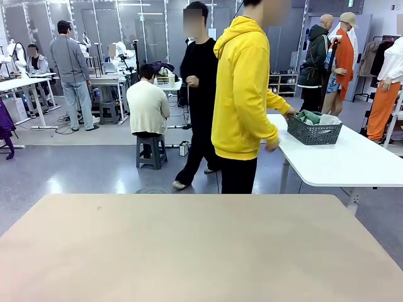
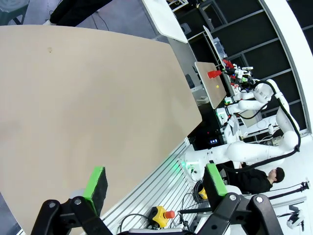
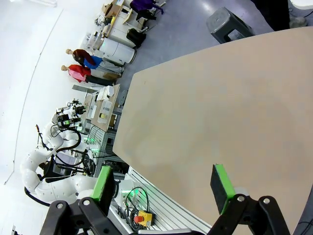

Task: Fold the towels and place them in the basket.
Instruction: When a person lays out a Towel with hook on the table, fold it in half twice.

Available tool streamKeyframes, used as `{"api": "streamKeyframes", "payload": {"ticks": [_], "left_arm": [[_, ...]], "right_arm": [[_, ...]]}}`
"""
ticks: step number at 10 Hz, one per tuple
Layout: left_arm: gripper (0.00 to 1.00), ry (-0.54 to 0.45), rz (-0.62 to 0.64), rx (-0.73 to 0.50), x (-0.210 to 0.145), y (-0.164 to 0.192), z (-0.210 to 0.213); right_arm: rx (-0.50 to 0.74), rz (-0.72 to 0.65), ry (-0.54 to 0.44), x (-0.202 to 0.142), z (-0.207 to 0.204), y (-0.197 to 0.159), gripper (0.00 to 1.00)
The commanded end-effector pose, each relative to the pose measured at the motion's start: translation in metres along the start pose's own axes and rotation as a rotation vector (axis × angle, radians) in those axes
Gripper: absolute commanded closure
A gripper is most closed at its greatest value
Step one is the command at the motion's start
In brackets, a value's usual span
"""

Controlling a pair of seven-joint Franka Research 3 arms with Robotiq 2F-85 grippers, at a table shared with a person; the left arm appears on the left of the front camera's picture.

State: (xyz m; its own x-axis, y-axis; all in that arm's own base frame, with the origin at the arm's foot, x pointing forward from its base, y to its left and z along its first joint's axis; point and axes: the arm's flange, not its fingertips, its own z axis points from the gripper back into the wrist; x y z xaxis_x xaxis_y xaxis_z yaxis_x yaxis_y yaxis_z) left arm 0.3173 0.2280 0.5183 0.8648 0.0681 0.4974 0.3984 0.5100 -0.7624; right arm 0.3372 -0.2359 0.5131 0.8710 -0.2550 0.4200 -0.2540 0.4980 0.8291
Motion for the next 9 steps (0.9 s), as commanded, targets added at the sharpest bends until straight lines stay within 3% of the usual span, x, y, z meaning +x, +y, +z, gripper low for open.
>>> {"api": "streamKeyframes", "payload": {"ticks": [1, 9], "left_arm": [[0.00, 0.001, -0.006, -0.006, -0.0007, -0.0006, 0.0006], [0.00, 0.001, -0.006, -0.006, -0.0007, -0.0006, 0.0006]], "right_arm": [[0.011, 0.003, -0.001, 0.0002, 0.0000, 0.0006, 0.00], [0.011, 0.003, -0.001, 0.0002, 0.0000, 0.0006, 0.00]]}}
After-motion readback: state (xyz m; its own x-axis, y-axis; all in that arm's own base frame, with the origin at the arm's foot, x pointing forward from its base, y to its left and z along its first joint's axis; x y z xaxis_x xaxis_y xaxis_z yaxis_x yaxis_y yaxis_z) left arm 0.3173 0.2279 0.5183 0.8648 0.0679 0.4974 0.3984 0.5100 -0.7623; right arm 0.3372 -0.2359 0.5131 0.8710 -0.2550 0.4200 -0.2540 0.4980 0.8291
